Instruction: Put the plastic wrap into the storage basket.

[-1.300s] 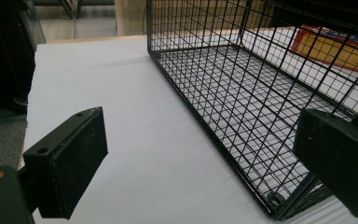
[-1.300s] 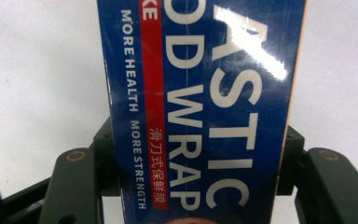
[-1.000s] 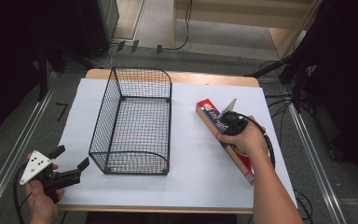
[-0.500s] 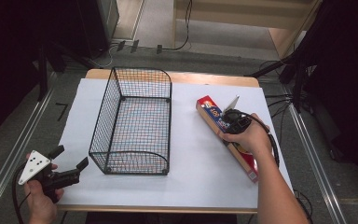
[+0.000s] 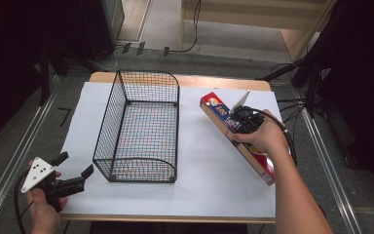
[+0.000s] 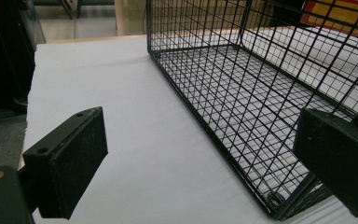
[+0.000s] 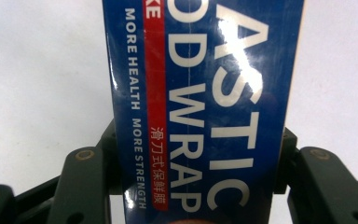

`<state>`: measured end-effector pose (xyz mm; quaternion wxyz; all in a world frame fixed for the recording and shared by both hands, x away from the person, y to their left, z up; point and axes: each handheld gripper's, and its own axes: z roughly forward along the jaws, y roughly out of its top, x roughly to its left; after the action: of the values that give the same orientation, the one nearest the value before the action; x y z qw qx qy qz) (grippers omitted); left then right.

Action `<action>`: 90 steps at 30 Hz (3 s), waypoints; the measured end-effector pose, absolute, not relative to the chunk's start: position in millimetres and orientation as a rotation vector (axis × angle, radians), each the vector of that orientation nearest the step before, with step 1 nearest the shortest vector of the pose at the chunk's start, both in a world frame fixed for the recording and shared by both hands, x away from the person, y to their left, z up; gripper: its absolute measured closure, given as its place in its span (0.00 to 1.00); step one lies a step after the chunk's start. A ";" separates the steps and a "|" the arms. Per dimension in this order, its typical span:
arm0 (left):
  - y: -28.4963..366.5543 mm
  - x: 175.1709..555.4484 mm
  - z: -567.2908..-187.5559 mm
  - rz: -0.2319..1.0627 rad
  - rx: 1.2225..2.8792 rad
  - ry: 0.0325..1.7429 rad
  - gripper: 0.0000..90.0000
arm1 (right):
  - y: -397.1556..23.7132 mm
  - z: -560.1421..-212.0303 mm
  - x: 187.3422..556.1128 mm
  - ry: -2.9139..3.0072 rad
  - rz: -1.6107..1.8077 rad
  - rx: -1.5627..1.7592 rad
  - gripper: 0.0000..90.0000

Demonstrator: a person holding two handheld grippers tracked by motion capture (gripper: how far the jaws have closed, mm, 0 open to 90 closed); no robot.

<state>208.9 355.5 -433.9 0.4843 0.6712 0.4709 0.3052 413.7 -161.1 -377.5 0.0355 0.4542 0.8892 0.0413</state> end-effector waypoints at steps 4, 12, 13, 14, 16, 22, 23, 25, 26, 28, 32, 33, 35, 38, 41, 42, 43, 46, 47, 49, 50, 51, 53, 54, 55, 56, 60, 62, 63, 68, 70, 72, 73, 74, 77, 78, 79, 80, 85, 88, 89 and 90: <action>355.6 209.1 -434.0 0.745 1.632 1.149 0.04 | -152.3 -368.7 413.7 2.740 0.144 1.387 0.49; 357.1 208.9 -433.7 0.741 1.632 1.145 0.04 | -133.8 -356.5 415.6 2.755 0.161 1.334 0.49; 357.1 209.1 -433.8 0.741 1.632 1.146 0.04 | -130.1 -353.8 415.5 2.755 0.165 1.341 0.49; 357.0 209.2 -434.0 0.740 1.632 1.147 0.04 | -127.4 -351.8 415.7 2.758 0.170 1.344 0.49; 356.7 209.3 -434.0 0.742 1.632 1.146 0.04 | -118.4 -346.9 416.7 2.761 0.164 1.319 0.49; 356.8 209.3 -433.9 0.740 1.632 1.145 0.04 | -98.5 -337.1 417.7 2.770 0.179 1.290 0.49; 356.8 209.4 -433.9 0.741 1.632 1.145 0.04 | -98.5 -337.1 417.7 2.770 0.179 1.290 0.49; 356.6 209.4 -434.0 0.741 1.632 1.146 0.04 | -88.7 -333.7 417.5 2.781 0.182 1.256 0.49; 356.6 209.4 -434.0 0.741 1.632 1.146 0.04 | -88.7 -333.7 417.5 2.781 0.182 1.256 0.49; 356.1 209.1 -434.0 0.743 1.635 1.144 0.04 | -80.2 -331.2 417.4 2.785 0.190 1.246 0.49; 355.9 208.9 -433.9 0.744 1.636 1.143 0.04 | -69.7 -328.6 417.3 2.794 0.193 1.229 0.49; 355.9 208.9 -433.9 0.744 1.636 1.143 0.04 | -67.9 -327.8 417.3 2.798 0.190 1.226 0.49; 355.9 208.8 -433.8 0.743 1.636 1.143 0.04 | -64.9 -326.9 417.2 2.800 0.192 1.219 0.49; 356.1 208.8 -433.8 0.742 1.634 1.143 0.04 | -56.2 -322.6 417.9 2.803 0.196 1.203 0.49; 356.1 208.7 -433.7 0.742 1.633 1.144 0.04 | -51.3 -320.4 418.0 2.804 0.192 1.199 0.49; 356.1 208.8 -433.7 0.742 1.632 1.144 0.04 | -46.5 -318.6 418.0 2.805 0.197 1.194 0.49; 356.2 208.7 -433.6 0.740 1.632 1.144 0.04 | -43.9 -317.9 418.1 2.807 0.200 1.195 0.49; 356.2 208.6 -433.5 0.738 1.628 1.145 0.04 | -39.4 -316.8 418.4 2.811 0.199 1.186 0.49; 356.1 208.5 -433.4 0.739 1.627 1.148 0.04 | -36.3 -316.7 418.8 2.815 0.201 1.176 0.49; 356.4 208.5 -433.4 0.738 1.625 1.146 0.04 | -30.5 -316.8 419.1 2.823 0.200 1.158 0.49; 356.7 208.6 -433.5 0.737 1.623 1.144 0.04 | -25.8 -316.9 419.1 2.830 0.197 1.150 0.49; 356.9 208.6 -433.5 0.737 1.624 1.144 0.04 | -23.9 -317.5 419.2 2.831 0.205 1.144 0.49; 357.0 208.6 -433.4 0.736 1.625 1.143 0.04 | -18.2 -317.8 419.1 2.834 0.202 1.141 0.49; 357.0 208.7 -433.5 0.736 1.624 1.143 0.04 | -16.0 -318.2 419.4 2.839 0.206 1.130 0.49; 356.9 208.7 -433.5 0.736 1.624 1.144 0.04 | -14.4 -318.5 419.5 2.843 0.206 1.127 0.49; 356.8 208.8 -433.6 0.737 1.624 1.143 0.04 | -12.2 -318.6 419.5 2.844 0.203 1.122 0.49; 356.8 209.0 -433.6 0.737 1.626 1.143 0.04 | -4.1 -318.8 419.3 2.852 0.211 1.109 0.49; 356.6 209.0 -433.6 0.736 1.624 1.144 0.04 | -1.0 -318.6 418.9 2.856 0.210 1.105 0.49; 356.6 209.0 -433.6 0.736 1.624 1.144 0.04 | -1.0 -318.6 418.9 2.856 0.210 1.105 0.49; 356.1 208.7 -433.5 0.735 1.621 1.145 0.04 | 8.5 -319.2 418.2 2.865 0.215 1.088 0.48; 356.2 208.8 -433.5 0.735 1.621 1.145 0.04 | 11.2 -319.6 418.0 2.869 0.217 1.086 0.48; 356.2 208.8 -433.5 0.736 1.621 1.145 0.04 | 13.9 -319.9 417.8 2.871 0.216 1.081 0.48; 356.2 208.8 -433.5 0.736 1.621 1.145 0.04 | 13.9 -319.9 417.8 2.871 0.216 1.081 0.48; 356.2 208.8 -433.5 0.736 1.621 1.145 0.04 | 16.1 -320.2 417.8 2.874 0.217 1.073 0.48; 356.3 208.8 -433.4 0.736 1.621 1.145 0.04 | 18.7 -320.5 417.8 2.876 0.213 1.065 0.48; 356.3 208.7 -433.4 0.735 1.621 1.145 0.04 | 19.8 -320.5 417.6 2.876 0.211 1.066 0.48; 356.4 208.7 -433.4 0.734 1.621 1.144 0.04 | 22.5 -320.6 417.7 2.881 0.215 1.054 0.48; 356.6 208.6 -433.3 0.733 1.624 1.144 0.04 | 23.8 -320.5 417.4 2.881 0.214 1.060 0.48; 357.0 208.7 -433.5 0.735 1.623 1.142 0.04 | 30.8 -321.4 416.6 2.889 0.217 1.044 0.48; 357.4 208.5 -433.4 0.736 1.622 1.142 0.04 | 33.1 -322.1 416.6 2.895 0.219 1.030 0.48; 357.5 208.5 -433.4 0.736 1.621 1.142 0.04 | 34.3 -322.0 416.4 2.893 0.216 1.035 0.48; 357.7 208.4 -433.3 0.735 1.620 1.142 0.04 | 35.8 -322.1 416.5 2.896 0.223 1.033 0.48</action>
<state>208.4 357.7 -433.3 0.4914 0.6675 0.4705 0.3028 416.5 35.8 -322.1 0.0296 0.3350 0.9390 0.0724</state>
